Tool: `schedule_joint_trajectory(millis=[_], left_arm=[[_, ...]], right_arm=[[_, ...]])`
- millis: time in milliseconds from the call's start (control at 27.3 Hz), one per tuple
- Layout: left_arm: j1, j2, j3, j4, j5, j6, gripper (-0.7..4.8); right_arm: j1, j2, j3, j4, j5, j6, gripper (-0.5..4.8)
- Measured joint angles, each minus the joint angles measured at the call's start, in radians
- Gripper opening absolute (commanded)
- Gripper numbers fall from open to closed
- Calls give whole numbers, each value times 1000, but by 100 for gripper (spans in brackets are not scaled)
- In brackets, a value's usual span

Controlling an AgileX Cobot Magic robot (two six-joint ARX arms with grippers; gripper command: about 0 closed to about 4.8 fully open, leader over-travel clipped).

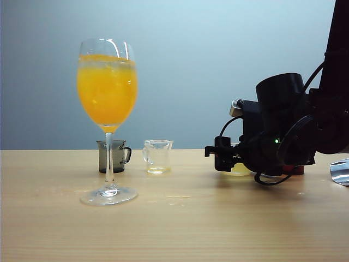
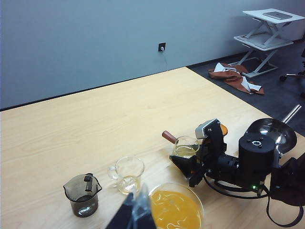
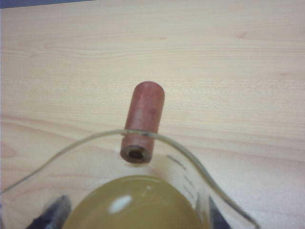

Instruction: Pick up the third measuring cup from the left, pour the pineapple juice inside into the goblet, and finally put the measuring cup back in its original place.

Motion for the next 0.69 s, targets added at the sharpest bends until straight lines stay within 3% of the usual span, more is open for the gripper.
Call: schedule_joint_trajectory(millis=[329,695], left_arm=[[0,0,0,0,0,0,-5],[0,0,0,0,0,0,-5]], right_arm=[[0,-97,-3,-33,-13,-10,103],[0,-278,-3,-118,-176,-29,103]])
